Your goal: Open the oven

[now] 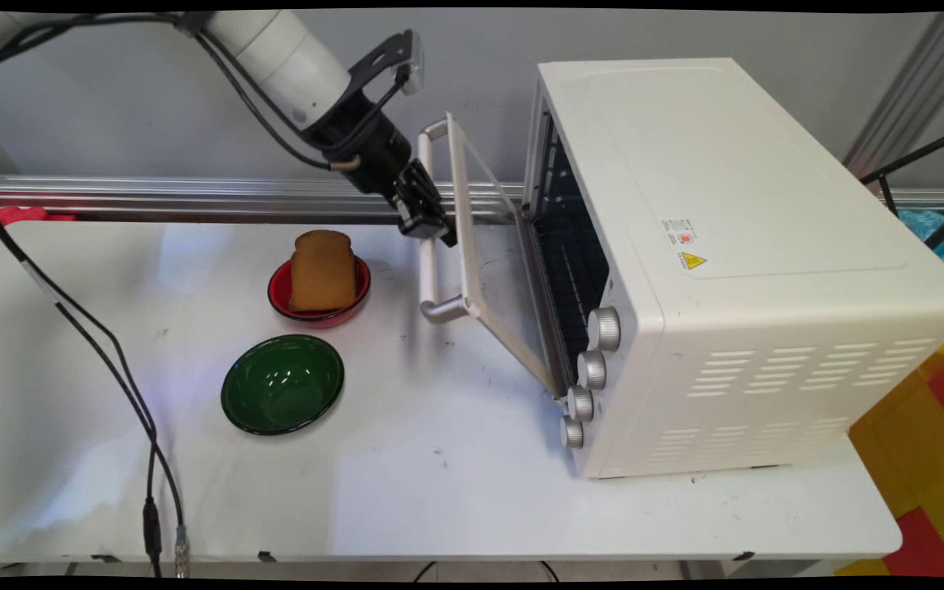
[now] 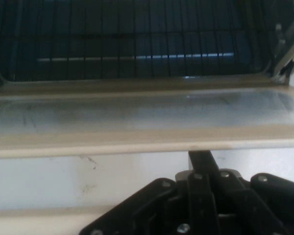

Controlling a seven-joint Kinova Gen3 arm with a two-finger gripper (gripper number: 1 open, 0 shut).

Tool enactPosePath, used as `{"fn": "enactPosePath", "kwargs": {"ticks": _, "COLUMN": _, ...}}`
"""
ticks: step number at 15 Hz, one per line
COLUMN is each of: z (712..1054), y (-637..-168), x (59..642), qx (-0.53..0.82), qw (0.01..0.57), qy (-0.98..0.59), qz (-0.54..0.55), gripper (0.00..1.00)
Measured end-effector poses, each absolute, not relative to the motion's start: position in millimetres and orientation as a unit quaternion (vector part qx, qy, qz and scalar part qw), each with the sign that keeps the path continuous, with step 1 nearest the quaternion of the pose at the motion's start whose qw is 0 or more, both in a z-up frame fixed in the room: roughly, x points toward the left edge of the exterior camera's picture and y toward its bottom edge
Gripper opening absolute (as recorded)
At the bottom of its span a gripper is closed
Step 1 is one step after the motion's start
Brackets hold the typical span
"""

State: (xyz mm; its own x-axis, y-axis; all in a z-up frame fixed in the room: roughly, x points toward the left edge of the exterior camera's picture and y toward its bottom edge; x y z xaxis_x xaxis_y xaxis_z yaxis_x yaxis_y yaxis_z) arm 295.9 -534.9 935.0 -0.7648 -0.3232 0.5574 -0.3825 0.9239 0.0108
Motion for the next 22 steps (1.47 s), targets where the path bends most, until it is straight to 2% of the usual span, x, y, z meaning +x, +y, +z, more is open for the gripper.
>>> {"fn": "enactPosePath", "kwargs": {"ticks": 22, "z": 856.4, "y": -516.6, "x": 352.7, "qx": 0.189, "qw": 0.259, "qy": -0.946, "qz": 0.048, "gripper": 0.00}}
